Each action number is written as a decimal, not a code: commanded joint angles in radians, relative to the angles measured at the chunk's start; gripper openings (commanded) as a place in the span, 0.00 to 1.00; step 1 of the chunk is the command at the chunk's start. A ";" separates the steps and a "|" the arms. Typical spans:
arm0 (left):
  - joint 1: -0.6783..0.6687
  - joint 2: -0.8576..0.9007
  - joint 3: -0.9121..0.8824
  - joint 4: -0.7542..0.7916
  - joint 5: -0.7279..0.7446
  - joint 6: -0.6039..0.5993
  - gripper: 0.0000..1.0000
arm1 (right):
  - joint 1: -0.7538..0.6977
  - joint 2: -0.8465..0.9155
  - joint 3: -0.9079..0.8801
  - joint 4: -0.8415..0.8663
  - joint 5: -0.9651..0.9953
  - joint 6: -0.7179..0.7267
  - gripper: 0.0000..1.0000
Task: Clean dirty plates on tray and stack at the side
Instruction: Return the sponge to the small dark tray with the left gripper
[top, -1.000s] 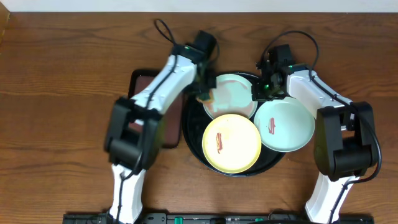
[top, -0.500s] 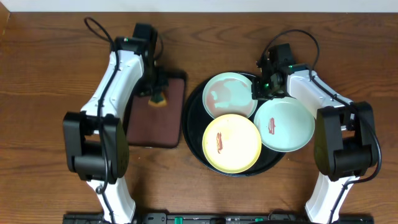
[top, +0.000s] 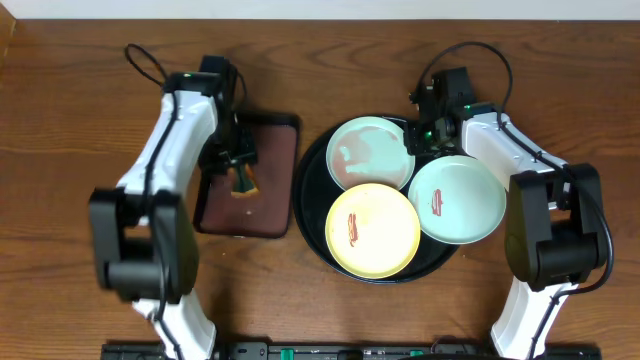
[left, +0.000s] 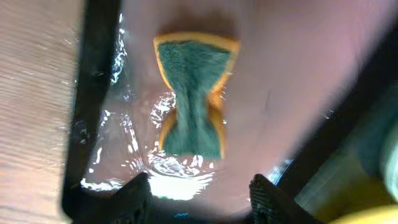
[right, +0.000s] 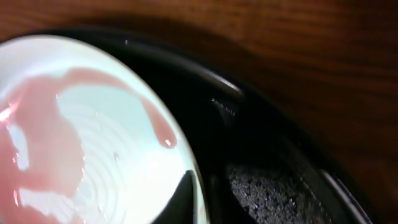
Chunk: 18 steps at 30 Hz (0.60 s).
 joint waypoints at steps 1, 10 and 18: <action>0.003 -0.178 0.040 -0.019 0.009 0.010 0.64 | -0.006 0.024 -0.005 0.002 0.005 -0.010 0.01; 0.003 -0.391 0.040 -0.027 0.009 0.009 0.80 | -0.006 0.051 -0.005 -0.022 -0.027 0.004 0.25; 0.003 -0.408 0.040 -0.026 0.009 0.009 0.82 | -0.009 0.046 0.003 -0.018 -0.028 0.050 0.01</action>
